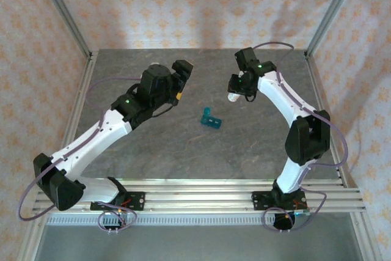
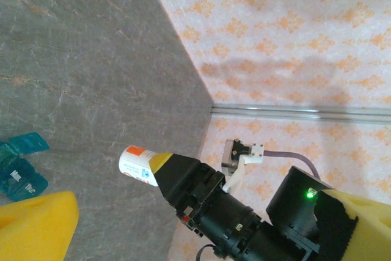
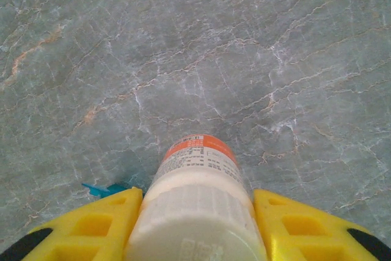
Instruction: Sort the pills into containers
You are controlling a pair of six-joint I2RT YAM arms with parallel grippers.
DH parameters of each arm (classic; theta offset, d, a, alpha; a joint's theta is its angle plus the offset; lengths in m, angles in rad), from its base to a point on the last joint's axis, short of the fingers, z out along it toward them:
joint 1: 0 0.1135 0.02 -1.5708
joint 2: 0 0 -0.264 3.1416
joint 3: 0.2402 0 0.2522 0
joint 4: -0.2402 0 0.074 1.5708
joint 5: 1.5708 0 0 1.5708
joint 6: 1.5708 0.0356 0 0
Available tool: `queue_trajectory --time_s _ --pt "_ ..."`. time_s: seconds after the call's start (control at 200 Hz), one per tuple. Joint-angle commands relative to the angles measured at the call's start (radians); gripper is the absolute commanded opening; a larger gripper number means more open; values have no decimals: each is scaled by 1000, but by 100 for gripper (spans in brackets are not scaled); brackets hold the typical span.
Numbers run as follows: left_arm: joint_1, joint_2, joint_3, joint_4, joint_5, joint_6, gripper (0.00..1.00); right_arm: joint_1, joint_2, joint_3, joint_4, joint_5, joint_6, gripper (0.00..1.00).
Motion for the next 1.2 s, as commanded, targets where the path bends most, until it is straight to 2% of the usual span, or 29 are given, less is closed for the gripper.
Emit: queue_trajectory --time_s 0.0,0.375,0.866,1.026,1.196 --pt "-1 -34 21 -30 -58 -30 100 8 13 39 -36 -21 14 29" --pt "-4 -31 42 2 -50 -23 100 25 6 39 -15 -62 46 29" --pt "-3 -95 22 -38 -101 1 100 66 35 175 -49 -101 66 29" --pt "-3 -105 15 -43 -149 71 100 84 48 228 -66 -108 71 29" --pt "0 -167 -112 59 -248 199 100 92 83 311 -92 -135 72 29"
